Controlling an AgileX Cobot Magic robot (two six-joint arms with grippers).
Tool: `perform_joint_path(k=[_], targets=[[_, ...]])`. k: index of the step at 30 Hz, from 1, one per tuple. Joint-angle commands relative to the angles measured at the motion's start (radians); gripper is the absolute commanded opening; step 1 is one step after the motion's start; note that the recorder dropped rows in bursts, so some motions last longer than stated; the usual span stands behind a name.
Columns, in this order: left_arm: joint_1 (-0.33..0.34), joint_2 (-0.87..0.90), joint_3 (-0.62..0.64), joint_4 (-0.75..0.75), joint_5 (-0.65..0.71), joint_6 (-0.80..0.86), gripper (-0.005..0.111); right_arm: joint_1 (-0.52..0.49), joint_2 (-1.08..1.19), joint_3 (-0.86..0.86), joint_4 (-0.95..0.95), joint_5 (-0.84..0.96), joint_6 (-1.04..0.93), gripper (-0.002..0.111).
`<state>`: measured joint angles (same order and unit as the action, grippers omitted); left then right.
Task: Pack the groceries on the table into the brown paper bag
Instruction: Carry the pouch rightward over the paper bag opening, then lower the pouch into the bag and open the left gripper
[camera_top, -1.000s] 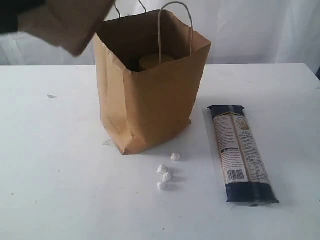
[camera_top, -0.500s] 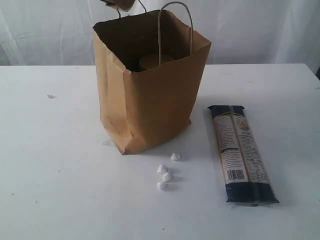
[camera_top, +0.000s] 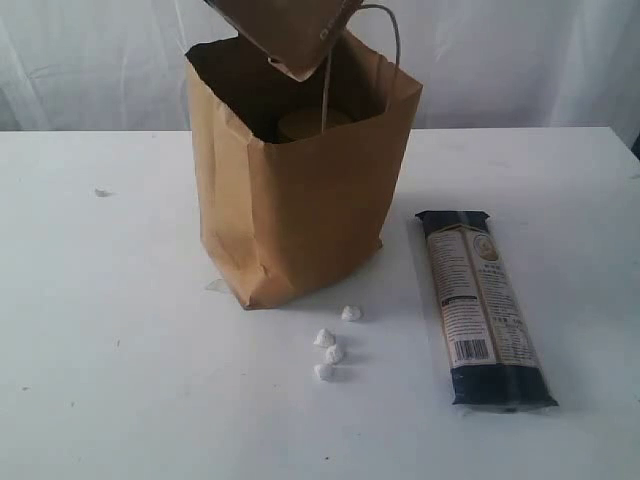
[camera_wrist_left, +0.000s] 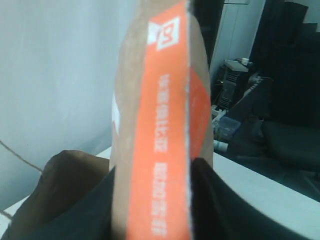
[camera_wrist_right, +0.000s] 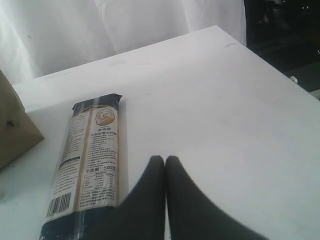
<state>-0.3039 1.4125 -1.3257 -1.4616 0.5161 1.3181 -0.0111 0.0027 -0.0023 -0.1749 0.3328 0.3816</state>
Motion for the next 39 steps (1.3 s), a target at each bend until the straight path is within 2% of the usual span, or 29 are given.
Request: perform_joint_path(k=[1,6,15,22,30,39], targets=[[0.000,0.008,-0.013,-0.050,-0.046,0.003,0.000,0.003,-0.003,0.002,-0.002,-0.013,-0.009,0.000],[0.000,0.014,-0.013,-0.048,-0.056,0.003,0.000,0.003,-0.003,0.002,-0.002,-0.013,-0.009,0.000],[0.000,0.014,-0.013,-0.018,-0.162,0.022,0.000,0.003,-0.003,0.002,-0.002,-0.013,-0.009,0.000],[0.000,0.014,-0.013,-0.018,-0.318,0.091,0.000,0.003,-0.003,0.002,-0.002,-0.013,-0.009,0.000],[0.000,0.025,-0.013,-0.010,-0.082,-0.010,0.000,0.003,-0.003,0.002,-0.002,-0.013,-0.009,0.000],[0.000,0.072,-0.013,0.103,-0.054,-0.010,0.000,0.003,-0.003,0.002,-0.002,-0.013,-0.009,0.000]])
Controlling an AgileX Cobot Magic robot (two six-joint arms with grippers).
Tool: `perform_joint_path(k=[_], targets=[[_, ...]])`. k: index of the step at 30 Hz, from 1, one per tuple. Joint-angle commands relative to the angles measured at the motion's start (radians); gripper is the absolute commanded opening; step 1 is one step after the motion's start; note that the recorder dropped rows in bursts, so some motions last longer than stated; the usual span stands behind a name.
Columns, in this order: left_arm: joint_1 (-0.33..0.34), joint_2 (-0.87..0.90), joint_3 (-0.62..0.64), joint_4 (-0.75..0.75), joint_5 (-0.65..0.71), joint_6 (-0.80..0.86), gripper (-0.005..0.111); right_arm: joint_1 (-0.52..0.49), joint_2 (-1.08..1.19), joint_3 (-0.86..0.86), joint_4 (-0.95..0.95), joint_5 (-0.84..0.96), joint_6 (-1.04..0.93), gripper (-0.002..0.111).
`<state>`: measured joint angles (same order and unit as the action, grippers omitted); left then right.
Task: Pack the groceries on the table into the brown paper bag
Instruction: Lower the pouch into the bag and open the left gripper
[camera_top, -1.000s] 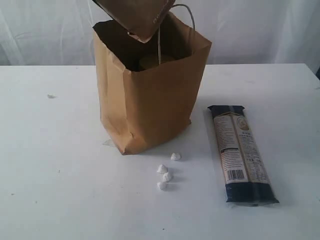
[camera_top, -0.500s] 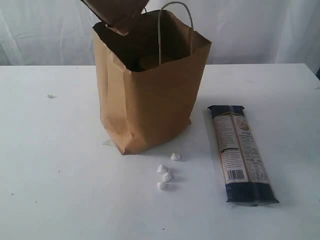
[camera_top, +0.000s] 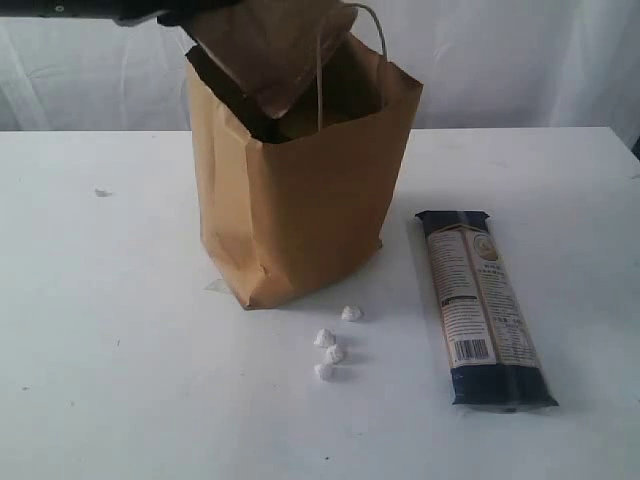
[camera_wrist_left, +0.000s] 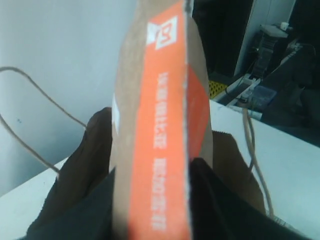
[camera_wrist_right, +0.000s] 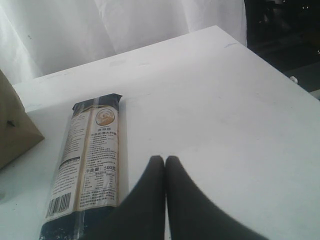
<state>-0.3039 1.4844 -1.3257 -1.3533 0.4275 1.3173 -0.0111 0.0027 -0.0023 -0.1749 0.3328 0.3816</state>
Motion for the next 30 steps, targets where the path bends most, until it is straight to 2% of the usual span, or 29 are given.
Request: perform_joint_path(k=[1,4,11,15,18,30], targets=[[0.000,0.004,-0.013,-0.005,0.036,-0.009,0.000,0.003,-0.003,0.002,-0.002,-0.013,-0.009,0.000],[0.000,0.006,-0.013,0.016,0.036,-0.009,0.004,0.003,-0.003,0.002,-0.002,-0.013,-0.009,0.000],[0.000,0.006,-0.013,0.039,0.039,-0.014,0.040,0.003,-0.003,0.002,-0.002,-0.013,-0.009,0.000],[0.000,0.006,-0.013,0.039,0.039,-0.041,0.054,0.003,-0.003,0.002,-0.002,-0.013,-0.009,0.000],[0.000,0.006,-0.013,0.039,0.039,-0.052,0.058,0.003,-0.003,0.002,-0.002,-0.013,-0.009,0.000],[0.000,-0.001,-0.013,0.039,0.035,-0.062,0.058,0.003,-0.003,0.002,-0.002,-0.013,-0.009,0.000]])
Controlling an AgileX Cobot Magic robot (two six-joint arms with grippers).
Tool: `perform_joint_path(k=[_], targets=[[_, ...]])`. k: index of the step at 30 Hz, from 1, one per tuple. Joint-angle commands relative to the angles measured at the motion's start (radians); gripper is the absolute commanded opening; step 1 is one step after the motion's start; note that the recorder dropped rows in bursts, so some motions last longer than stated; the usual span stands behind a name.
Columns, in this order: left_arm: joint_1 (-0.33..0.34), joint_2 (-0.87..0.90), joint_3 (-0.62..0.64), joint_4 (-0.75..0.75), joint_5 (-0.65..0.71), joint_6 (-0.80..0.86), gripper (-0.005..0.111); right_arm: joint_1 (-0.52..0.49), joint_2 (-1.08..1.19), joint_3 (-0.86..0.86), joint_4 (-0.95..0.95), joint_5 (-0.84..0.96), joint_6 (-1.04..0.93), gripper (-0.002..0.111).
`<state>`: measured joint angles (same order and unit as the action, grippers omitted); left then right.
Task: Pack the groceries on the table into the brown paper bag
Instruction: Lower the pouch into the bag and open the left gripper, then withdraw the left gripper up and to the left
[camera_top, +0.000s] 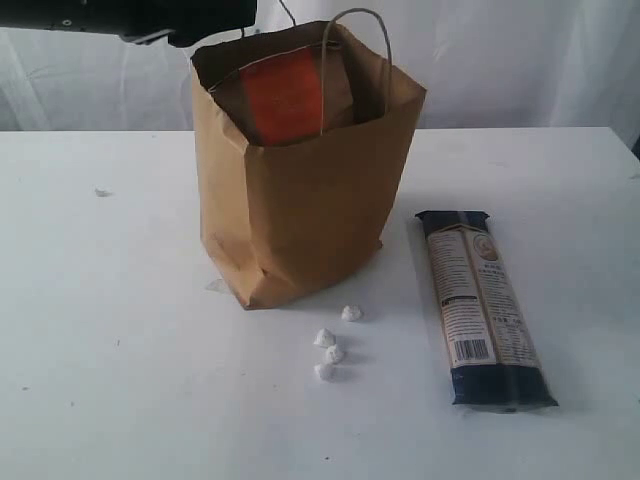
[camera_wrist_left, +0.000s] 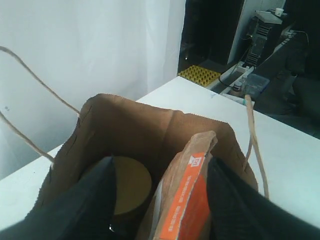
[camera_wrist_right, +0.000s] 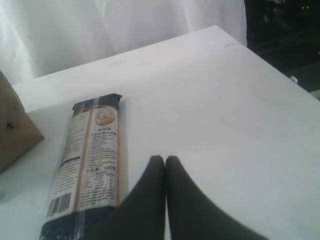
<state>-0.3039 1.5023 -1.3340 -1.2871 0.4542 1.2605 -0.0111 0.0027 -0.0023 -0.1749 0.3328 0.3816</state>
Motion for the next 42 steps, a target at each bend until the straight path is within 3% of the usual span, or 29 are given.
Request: perform_joint_path(k=[1,10,13,18,23,28,32,36,40,42], targets=[[0.000,-0.029,-0.005,-0.027,0.004,-0.006,0.058,0.003,-0.003,0.002,-0.002,-0.013,-0.009,0.000],[0.000,-0.197,-0.005,-0.027,-0.222,0.157,0.058,0.003,-0.003,0.002,-0.002,-0.013,-0.009,0.000],[0.000,-0.233,-0.005,-0.005,-0.336,0.156,0.049,0.003,-0.003,0.002,-0.002,-0.013,-0.009,0.000],[0.002,-0.239,0.024,0.144,-0.541,0.158,0.022,0.003,-0.003,0.002,-0.002,-0.013,-0.009,0.000],[0.002,-0.239,0.188,0.120,-0.763,0.181,0.000,0.003,-0.003,0.002,-0.002,-0.013,-0.009,0.000],[0.007,-0.212,0.430,0.033,-1.072,0.186,0.000,0.003,-0.003,0.002,-0.002,-0.013,-0.009,0.000],[0.085,-0.148,0.618,0.048,-1.247,0.196,0.000,0.003,-0.003,0.002,-0.002,-0.013,-0.009,0.000],[0.242,-0.087,0.772,0.036,-1.292,0.143,0.000,0.003,-0.003,0.002,-0.002,-0.013,-0.009,0.000],[0.359,-0.086,0.863,0.013,-1.246,-0.161,0.000,0.003,-0.003,0.002,-0.002,-0.008,-0.008,0.000],[0.386,-0.109,0.869,0.013,-1.250,-0.211,0.000,0.003,-0.003,0.002,-0.002,-0.003,-0.008,0.000]])
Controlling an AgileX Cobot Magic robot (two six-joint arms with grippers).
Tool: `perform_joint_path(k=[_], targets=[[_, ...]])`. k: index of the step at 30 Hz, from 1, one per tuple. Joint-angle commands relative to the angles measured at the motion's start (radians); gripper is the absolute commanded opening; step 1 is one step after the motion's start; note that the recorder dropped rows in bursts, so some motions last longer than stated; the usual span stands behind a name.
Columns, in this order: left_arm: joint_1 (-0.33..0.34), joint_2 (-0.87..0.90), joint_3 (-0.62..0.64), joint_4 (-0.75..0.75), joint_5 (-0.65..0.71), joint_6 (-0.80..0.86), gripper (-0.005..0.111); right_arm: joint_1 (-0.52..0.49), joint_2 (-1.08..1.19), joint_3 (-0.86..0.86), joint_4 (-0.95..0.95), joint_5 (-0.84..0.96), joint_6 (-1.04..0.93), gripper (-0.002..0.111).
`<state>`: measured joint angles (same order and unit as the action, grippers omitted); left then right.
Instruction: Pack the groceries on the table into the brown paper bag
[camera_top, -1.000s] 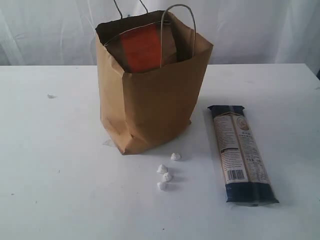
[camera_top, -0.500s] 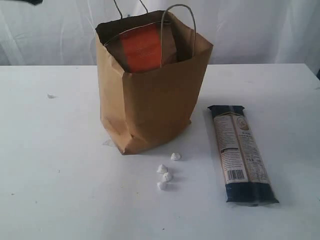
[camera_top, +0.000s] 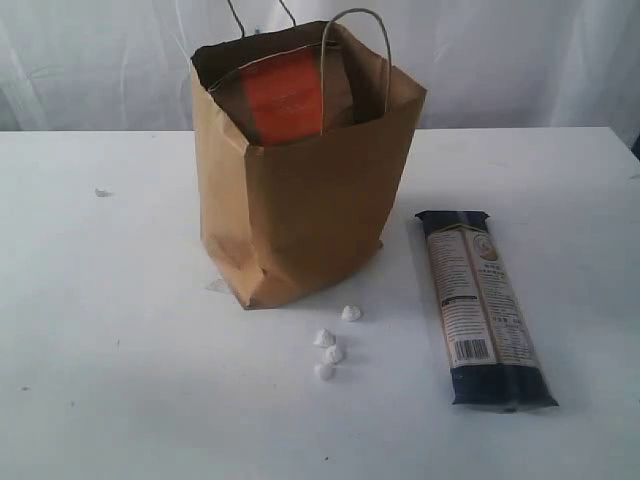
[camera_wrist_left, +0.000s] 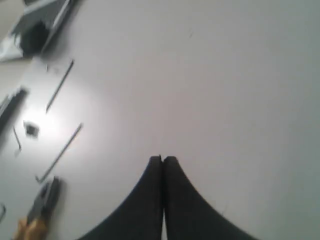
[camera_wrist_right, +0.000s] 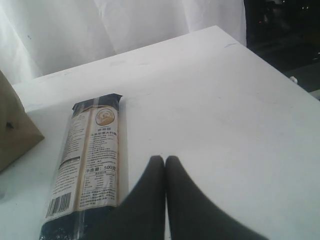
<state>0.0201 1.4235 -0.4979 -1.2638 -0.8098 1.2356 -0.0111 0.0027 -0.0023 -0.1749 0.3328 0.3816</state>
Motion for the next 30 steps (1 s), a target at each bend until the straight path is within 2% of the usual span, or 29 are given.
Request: perform_joint_path(k=[1,4,8,17,22,25,30], targets=[[0.065,-0.044,0.030,-0.011,0.008,-0.186,0.000,0.003,-0.003,0.002,-0.002,0.001,-0.008,0.000],[0.065,-0.122,0.024,-0.025,-0.014,-0.183,0.000,0.003,-0.003,0.002,-0.002,0.004,-0.008,0.000],[0.065,-0.328,0.026,-0.171,0.032,-0.228,0.000,0.003,-0.003,0.002,-0.002,0.004,-0.008,0.000],[0.065,-0.933,0.114,-0.212,0.398,-0.024,0.000,0.003,-0.003,0.002,-0.002,0.004,-0.008,0.000],[0.065,-1.219,0.199,-0.376,0.451,0.119,0.000,0.003,-0.003,0.002,-0.002,0.004,-0.008,0.000],[0.065,-1.326,0.235,-0.475,0.451,0.177,0.000,0.003,-0.003,0.002,-0.002,0.004,-0.008,0.000],[0.065,-1.399,0.270,-0.481,0.509,0.177,0.000,0.003,-0.003,0.002,-0.002,0.004,-0.008,0.000]])
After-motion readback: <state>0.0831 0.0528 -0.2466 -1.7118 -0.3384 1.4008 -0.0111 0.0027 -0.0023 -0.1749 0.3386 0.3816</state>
